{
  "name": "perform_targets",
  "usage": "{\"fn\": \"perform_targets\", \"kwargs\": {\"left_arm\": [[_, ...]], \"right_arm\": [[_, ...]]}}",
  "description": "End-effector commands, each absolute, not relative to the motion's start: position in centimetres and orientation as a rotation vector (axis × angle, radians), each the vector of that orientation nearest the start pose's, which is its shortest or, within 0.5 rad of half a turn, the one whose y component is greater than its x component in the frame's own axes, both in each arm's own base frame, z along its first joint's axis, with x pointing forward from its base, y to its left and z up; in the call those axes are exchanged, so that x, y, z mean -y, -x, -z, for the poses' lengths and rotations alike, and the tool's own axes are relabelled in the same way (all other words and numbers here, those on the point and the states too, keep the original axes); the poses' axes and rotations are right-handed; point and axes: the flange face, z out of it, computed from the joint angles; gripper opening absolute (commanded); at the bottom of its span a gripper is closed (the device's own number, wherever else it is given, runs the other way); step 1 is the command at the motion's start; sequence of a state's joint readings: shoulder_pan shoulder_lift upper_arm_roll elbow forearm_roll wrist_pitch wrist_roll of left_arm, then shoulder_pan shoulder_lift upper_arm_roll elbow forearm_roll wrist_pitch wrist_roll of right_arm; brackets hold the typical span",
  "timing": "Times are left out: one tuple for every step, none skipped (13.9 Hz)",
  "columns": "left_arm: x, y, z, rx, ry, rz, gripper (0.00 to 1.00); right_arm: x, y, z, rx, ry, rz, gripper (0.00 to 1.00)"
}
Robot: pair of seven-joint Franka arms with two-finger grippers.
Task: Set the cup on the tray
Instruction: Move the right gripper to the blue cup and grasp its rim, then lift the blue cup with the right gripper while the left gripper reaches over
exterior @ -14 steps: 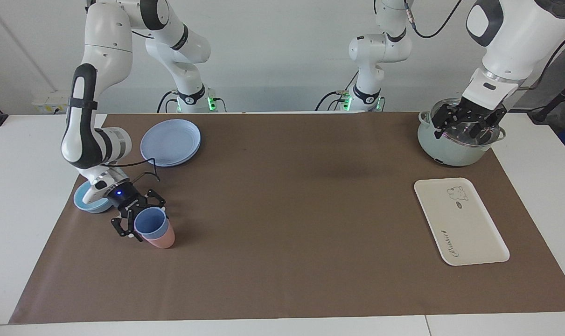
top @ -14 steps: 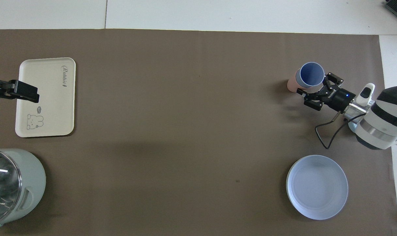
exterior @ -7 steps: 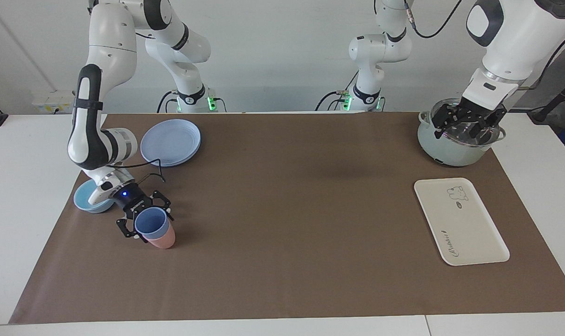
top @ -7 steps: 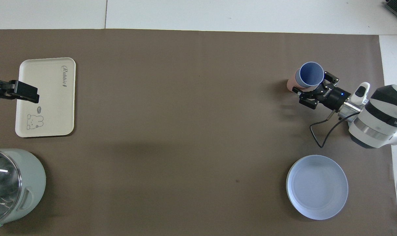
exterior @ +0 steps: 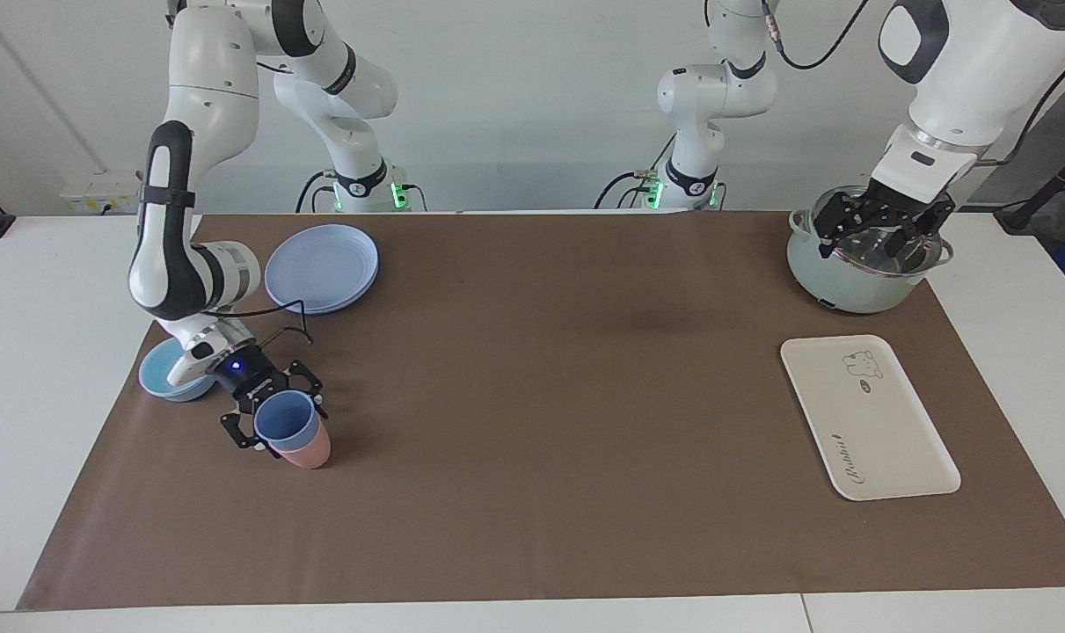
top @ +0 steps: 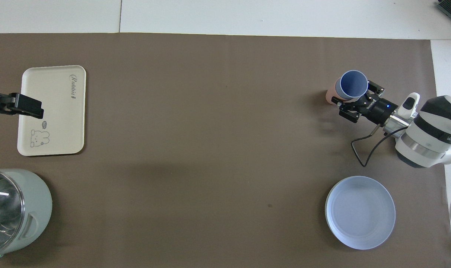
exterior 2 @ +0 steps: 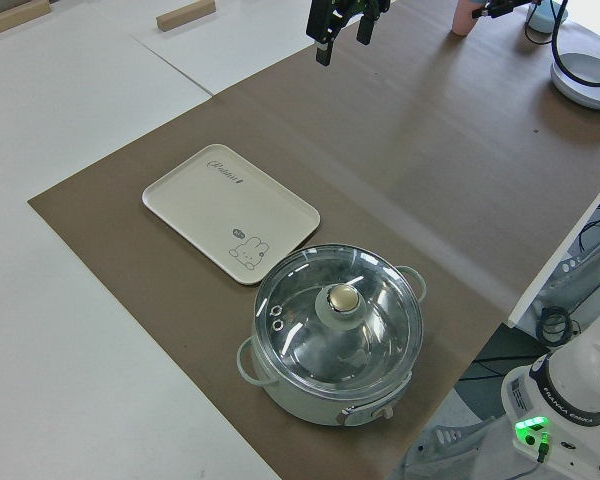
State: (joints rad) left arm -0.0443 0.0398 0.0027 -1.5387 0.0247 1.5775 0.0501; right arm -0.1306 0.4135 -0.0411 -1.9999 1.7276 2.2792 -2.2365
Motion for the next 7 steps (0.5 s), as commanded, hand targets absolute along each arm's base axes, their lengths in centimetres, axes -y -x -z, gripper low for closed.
{"fn": "perform_targets", "kwargs": {"left_arm": [[1.6,-56.0,-62.0,-0.134,3.1,0.004,1.0],[1.4,-56.1,-62.0,-0.132,3.1,0.014,1.0],[1.0,-56.1,-62.0,-0.125,3.101,0.016,1.0],[0.5,-56.1,-62.0,-0.111,3.101,0.018,1.0],[0.5,-56.1,-62.0,-0.108,3.101,0.016,1.0],[0.5,-56.1,-61.8,-0.106,3.101,0.008,1.0],[0.5,-56.0,-61.8,-0.106,3.101,0.004,1.0]], "right_arm": [[8.0,-61.5,-26.1,0.774,2.184,1.377,0.0],[7.9,-61.5,-26.0,0.755,2.186,1.366,0.0],[7.8,-61.6,-26.6,0.752,2.191,1.37,0.0],[8.0,-61.6,-27.4,0.756,2.223,1.367,0.0],[7.5,-61.7,-29.7,0.792,2.246,1.387,0.0],[5.9,-61.7,-31.3,0.863,2.271,1.368,0.0],[5.4,-61.6,-33.3,0.887,2.315,1.348,0.0]]}}
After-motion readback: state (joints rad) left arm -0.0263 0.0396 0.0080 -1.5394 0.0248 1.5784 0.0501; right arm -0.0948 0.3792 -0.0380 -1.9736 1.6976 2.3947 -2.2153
